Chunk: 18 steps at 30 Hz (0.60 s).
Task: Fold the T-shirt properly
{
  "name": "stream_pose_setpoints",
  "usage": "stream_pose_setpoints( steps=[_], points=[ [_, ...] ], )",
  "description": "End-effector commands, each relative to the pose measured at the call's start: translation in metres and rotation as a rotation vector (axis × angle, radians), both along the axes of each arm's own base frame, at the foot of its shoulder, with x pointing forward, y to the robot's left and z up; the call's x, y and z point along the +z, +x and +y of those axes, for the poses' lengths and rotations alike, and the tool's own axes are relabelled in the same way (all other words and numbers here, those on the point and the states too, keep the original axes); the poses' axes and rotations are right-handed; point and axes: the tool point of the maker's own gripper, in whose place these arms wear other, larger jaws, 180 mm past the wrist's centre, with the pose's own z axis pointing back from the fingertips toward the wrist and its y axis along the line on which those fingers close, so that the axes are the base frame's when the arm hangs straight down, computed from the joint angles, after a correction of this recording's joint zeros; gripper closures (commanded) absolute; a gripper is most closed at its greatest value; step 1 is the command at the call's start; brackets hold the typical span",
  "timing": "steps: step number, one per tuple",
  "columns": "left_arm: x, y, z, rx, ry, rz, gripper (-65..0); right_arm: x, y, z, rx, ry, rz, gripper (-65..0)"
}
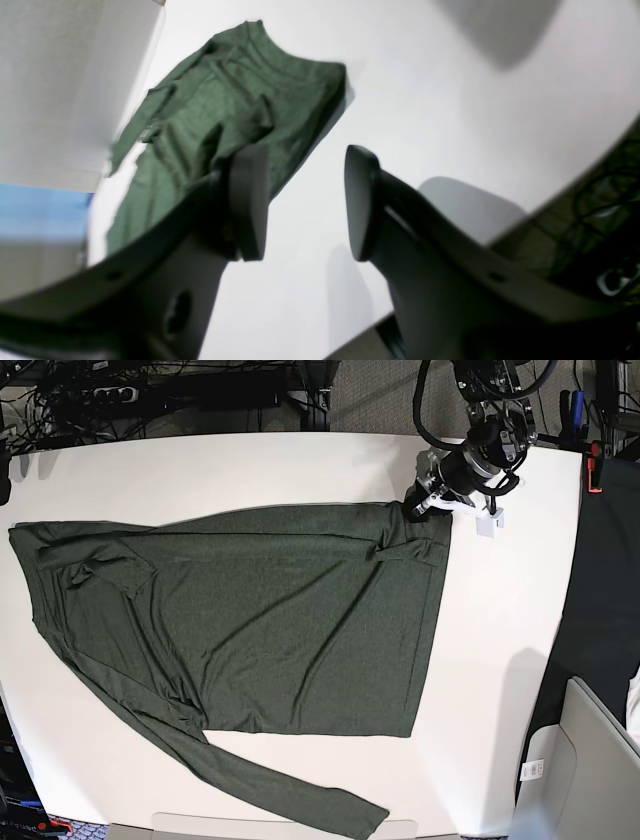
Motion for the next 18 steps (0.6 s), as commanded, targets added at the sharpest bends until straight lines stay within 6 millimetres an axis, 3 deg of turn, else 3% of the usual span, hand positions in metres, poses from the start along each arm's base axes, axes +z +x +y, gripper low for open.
stream_pose_setpoints(
  steps=[1, 11, 18],
  points=[
    [0.005, 0.002, -0.001, -0.002, -0.005, -0.017, 0.0, 0.026, 0.009, -0.013, 0.006, -0.067, -0.048, -24.6],
    [0.002, -0.003, -0.001, -0.002, -0.005, -0.004, 0.0, 0.028, 0.033, -0.016, 0.014, -0.098, -0.036, -24.6],
    [0.002, -0.003, -0.001, -0.002, -0.005, -0.004, 0.0, -0.005, 0.060, -0.004, 0.025, 0.012, -0.014, -24.6]
  ],
)
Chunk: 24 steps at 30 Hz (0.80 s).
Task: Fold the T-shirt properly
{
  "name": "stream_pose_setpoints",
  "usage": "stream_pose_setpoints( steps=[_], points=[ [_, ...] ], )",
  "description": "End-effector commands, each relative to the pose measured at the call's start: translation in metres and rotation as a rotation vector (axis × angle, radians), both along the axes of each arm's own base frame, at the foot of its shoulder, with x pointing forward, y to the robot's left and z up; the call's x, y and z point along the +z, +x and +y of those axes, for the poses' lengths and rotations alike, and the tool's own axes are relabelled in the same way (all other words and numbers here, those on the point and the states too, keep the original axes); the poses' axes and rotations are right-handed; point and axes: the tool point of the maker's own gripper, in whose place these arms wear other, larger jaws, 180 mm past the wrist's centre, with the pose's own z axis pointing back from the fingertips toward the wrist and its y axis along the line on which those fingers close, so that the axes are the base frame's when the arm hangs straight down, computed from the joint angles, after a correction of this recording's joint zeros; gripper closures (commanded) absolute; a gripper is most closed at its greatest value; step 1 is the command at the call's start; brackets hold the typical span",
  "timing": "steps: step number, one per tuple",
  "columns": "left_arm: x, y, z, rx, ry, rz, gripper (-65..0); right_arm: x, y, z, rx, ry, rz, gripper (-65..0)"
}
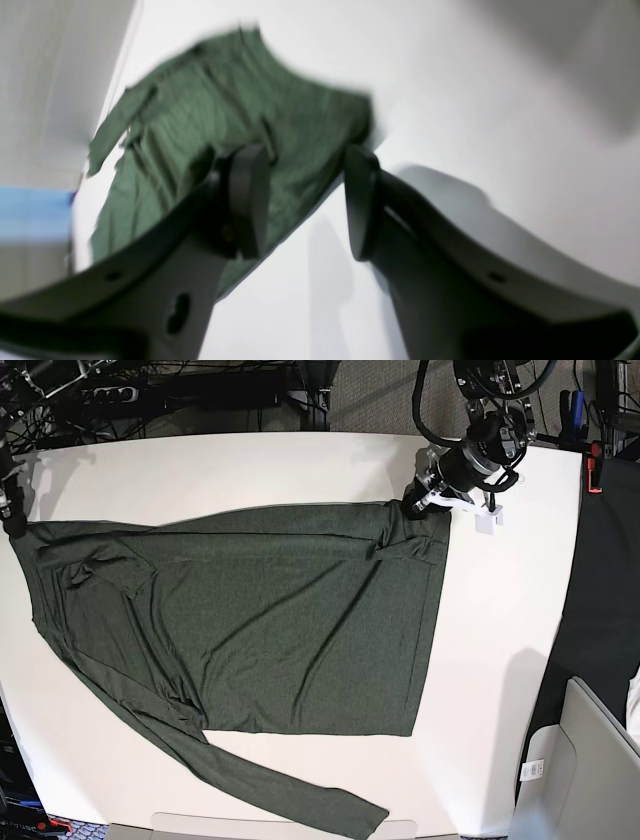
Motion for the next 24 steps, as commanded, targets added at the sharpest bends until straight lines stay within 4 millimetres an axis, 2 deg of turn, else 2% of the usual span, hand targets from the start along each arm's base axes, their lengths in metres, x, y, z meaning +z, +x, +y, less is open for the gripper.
stream_pose_setpoints(
  steps=[1, 6, 11, 14, 16, 18, 24],
  points=[
    [0.004, 0.002, 0.000, -0.005, 0.002, -0.012, 0.0, 0.017, 0.006, -0.013, -0.013, -0.032, -0.047, -24.6],
    [0.004, 0.002, 0.001, -0.002, 0.003, -0.012, 0.0, -0.006, 0.015, 0.004, -0.002, 0.026, -0.013, -24.3],
    [0.004, 0.003, 0.001, -0.001, 0.004, -0.014, 0.0, -0.009, 0.017, 0.006, -0.014, 0.028, -0.020, -23.7],
    [0.004, 0.003, 0.001, -0.001, 0.004, -0.014, 0.0, -0.006, 0.022, 0.006, -0.013, 0.027, -0.031, -15.9],
    [0.004, 0.003, 0.000, -0.003, 0.003, -0.014, 0.0, -0.003, 0.021, 0.003, -0.013, 0.019, -0.031, -5.4],
    [0.004, 0.002, 0.000, -0.004, 0.003, -0.013, 0.0, 0.001, 0.020, -0.003, -0.014, 0.004, -0.032, 0.0],
    [0.006, 0.003, -0.001, -0.007, 0.003, -0.019, 0.0, 0.003, 0.015, -0.005, 0.018, 0.000, -0.003, -0.2]
  ],
)
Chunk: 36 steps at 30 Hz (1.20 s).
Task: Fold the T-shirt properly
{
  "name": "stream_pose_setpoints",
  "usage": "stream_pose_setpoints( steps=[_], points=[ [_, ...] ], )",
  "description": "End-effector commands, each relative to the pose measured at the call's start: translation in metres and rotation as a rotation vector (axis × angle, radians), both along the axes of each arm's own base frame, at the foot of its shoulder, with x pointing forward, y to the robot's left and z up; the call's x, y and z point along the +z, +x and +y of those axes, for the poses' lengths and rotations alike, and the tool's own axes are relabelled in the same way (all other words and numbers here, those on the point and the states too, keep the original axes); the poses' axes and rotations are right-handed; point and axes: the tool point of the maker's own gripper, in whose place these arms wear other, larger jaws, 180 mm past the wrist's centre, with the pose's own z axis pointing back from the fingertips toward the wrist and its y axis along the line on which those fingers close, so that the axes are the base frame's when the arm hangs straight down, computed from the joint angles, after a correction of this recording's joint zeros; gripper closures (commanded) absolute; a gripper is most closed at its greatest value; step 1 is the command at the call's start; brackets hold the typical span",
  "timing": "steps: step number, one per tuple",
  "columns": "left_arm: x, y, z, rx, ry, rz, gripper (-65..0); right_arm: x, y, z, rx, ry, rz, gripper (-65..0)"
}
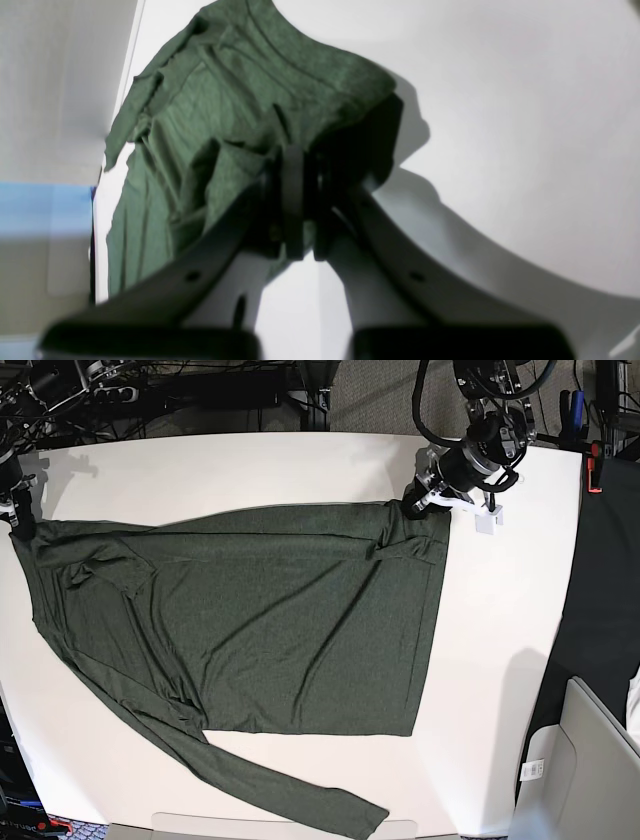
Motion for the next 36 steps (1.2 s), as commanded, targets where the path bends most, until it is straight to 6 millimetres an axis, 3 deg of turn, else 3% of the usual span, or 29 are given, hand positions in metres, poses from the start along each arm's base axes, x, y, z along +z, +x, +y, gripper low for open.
stream_pose_setpoints(
  steps=[1, 17, 27, 31, 36],
  points=[
    [0.006, 0.003, -0.001, -0.006, 0.001, -0.018, 0.0, 0.015, 0.000, -0.013, -0.005, -0.038, -0.021, -0.2],
    [0.023, -0.022, 0.003, -0.011, 0.048, -0.035, 0.0, 0.019, -0.060, -0.027, -0.035, -0.009, -0.029, -0.2],
    [0.015, -0.045, 0.029, 0.006, 0.108, 0.016, 0.0, 0.027, -0.086, -0.041, -0.068, -0.019, -0.026, -0.2],
    [0.016, -0.045, 0.040, 0.029, 0.125, 0.017, 0.0, 0.030, -0.087, -0.044, -0.066, -0.030, -0.023, -0.2],
    [0.020, -0.053, 0.039, 0.019, 0.139, 0.018, 0.0, 0.030, -0.088, -0.045, -0.066, -0.031, -0.020, -0.2]
  ],
)
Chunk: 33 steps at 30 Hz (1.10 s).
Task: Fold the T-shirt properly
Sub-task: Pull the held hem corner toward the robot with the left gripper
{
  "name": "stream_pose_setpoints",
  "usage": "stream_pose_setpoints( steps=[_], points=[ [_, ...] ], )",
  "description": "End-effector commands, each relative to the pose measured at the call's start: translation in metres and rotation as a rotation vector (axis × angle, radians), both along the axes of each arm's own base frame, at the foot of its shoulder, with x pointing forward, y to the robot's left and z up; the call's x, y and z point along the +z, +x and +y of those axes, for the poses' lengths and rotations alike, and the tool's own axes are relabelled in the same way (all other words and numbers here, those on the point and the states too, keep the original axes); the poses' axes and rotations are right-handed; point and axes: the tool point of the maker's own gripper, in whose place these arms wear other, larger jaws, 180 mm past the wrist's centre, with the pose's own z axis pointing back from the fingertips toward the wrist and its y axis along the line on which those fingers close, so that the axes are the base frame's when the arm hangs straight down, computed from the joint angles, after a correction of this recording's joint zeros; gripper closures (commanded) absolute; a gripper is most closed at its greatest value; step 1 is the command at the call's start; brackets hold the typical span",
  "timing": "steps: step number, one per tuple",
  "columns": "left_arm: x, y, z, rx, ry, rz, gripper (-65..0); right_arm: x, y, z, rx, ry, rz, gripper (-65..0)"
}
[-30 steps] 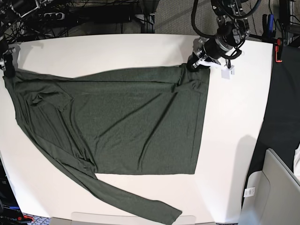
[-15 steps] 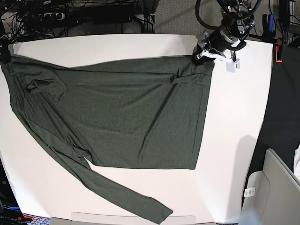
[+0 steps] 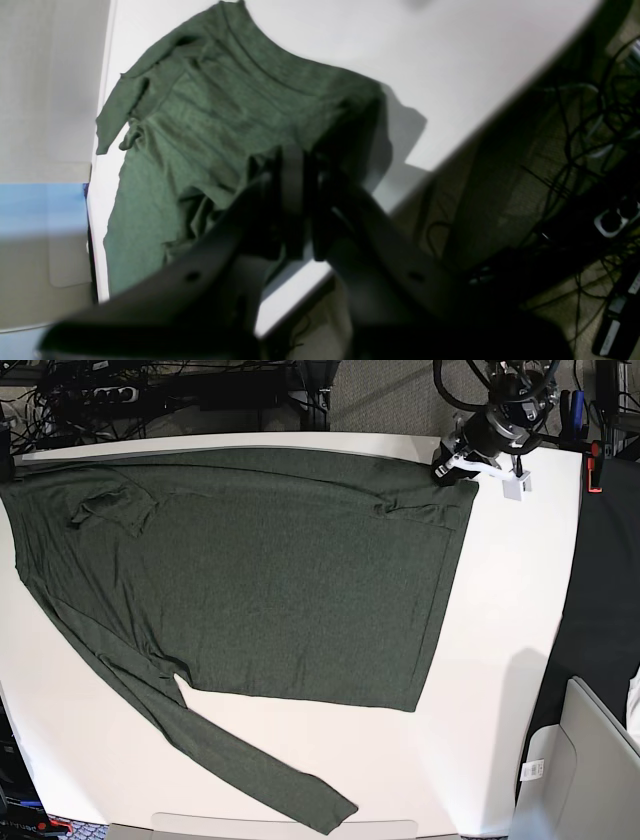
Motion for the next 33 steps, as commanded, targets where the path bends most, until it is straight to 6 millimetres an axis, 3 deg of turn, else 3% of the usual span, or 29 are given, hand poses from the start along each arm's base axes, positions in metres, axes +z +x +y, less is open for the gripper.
stream_pose_setpoints(
  steps=[1, 8, 15, 22, 33],
  points=[
    [0.005, 0.000, 0.000, -0.008, 0.005, -0.014, 0.0, 0.023, 0.007, -0.015, -0.003, -0.058, -0.052, -0.2],
    [0.004, -0.001, -0.003, -0.006, -0.003, -0.013, 0.0, 0.028, 0.013, -0.011, 0.014, -0.079, -0.060, -0.6],
    [0.004, -0.001, -0.004, -0.011, -0.006, -0.010, -1.7, 0.026, 0.005, -0.013, 0.012, -0.080, -0.039, -1.0],
    [0.000, -0.013, -0.015, -0.065, -0.044, 0.054, -5.9, 0.026, 0.003, -0.013, 0.011, -0.079, -0.036, -18.6],
    [-0.003, -0.021, -0.010, -0.060, -0.034, 0.075, -6.2, 0.028, -0.016, -0.019, -0.021, -0.082, -0.026, -18.2]
  ],
)
